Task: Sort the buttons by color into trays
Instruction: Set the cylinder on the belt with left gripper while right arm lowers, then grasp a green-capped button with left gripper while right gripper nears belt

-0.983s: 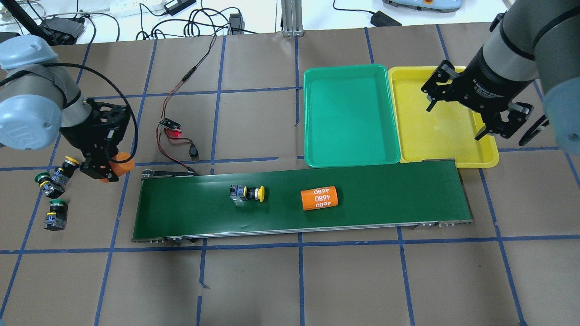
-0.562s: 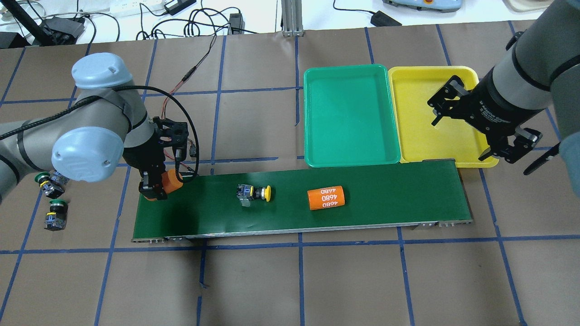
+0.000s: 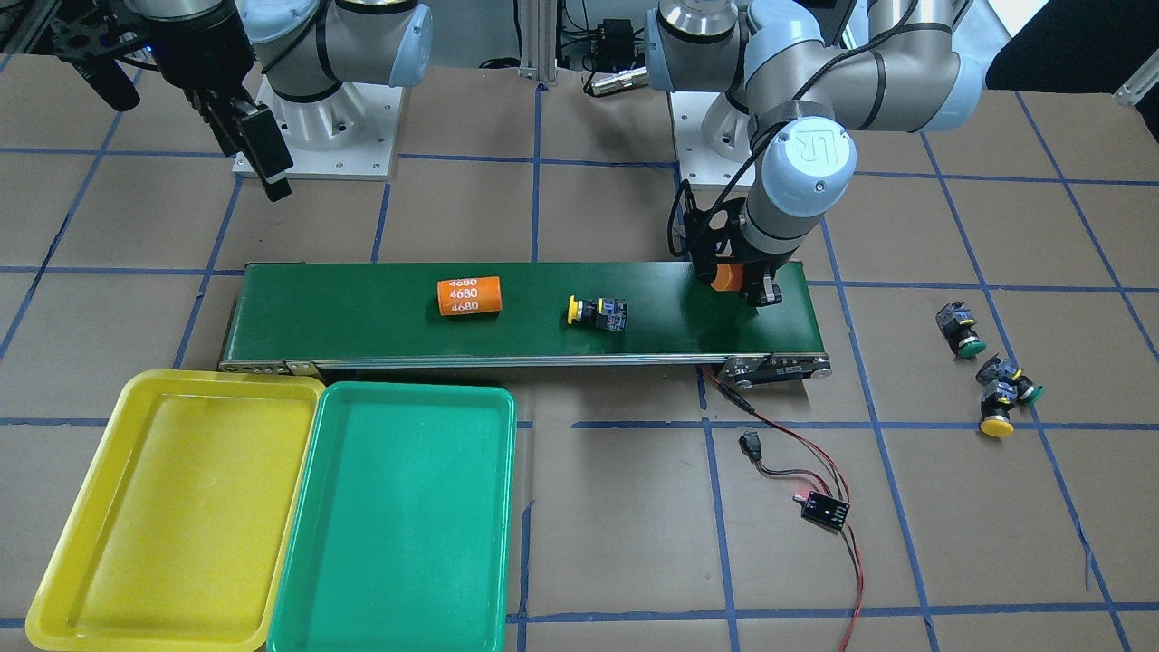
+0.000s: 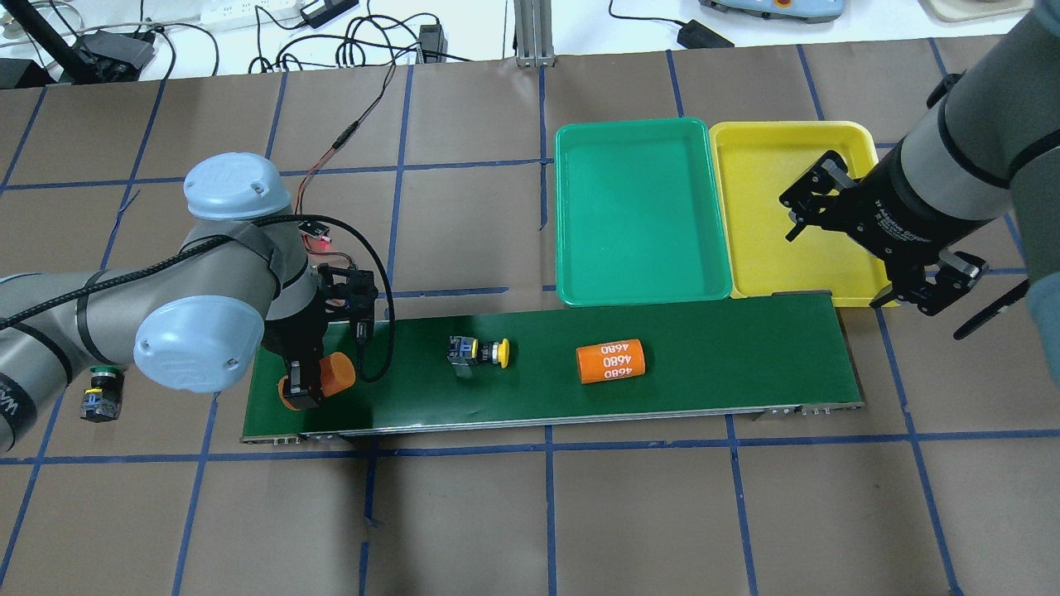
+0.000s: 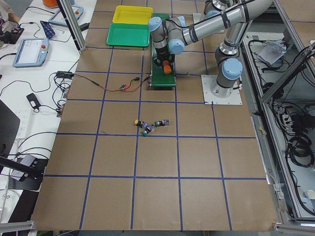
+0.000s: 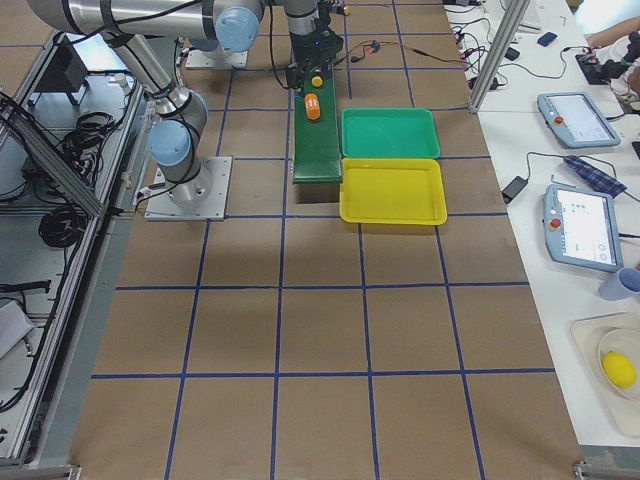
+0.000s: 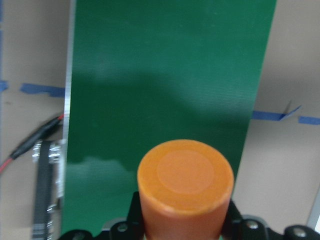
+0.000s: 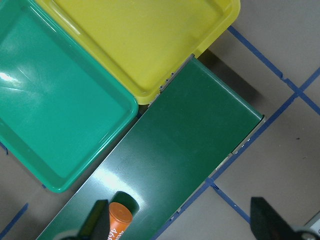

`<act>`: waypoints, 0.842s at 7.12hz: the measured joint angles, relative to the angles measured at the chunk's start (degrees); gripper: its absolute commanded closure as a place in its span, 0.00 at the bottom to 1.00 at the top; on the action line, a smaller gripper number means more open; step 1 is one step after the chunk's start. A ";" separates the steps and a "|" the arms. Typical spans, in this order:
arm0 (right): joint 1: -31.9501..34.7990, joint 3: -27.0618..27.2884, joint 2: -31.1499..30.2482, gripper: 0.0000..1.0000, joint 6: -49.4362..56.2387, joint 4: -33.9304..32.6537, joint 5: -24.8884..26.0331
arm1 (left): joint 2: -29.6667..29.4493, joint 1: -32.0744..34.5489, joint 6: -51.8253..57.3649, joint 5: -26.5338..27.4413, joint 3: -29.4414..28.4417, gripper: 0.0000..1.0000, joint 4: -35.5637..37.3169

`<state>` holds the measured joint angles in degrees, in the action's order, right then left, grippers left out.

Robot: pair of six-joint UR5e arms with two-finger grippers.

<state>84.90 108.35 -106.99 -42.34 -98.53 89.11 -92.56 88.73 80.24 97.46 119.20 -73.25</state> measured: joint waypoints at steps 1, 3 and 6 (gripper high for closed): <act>0.10 0.31 -0.06 0.00 -0.47 0.49 -0.01 | -0.11 -0.38 0.01 0.23 0.20 0.00 1.76; 0.49 1.04 -0.64 0.00 -1.14 3.99 -0.22 | 0.14 -4.97 -0.18 0.24 -0.54 0.00 2.92; 0.61 1.31 -3.30 0.00 -2.95 5.80 -0.21 | -0.58 -23.33 -0.12 -0.97 -2.34 0.00 3.99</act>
<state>85.51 109.65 -110.29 -45.29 -92.73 88.89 -93.14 65.40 80.12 96.49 116.86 -69.26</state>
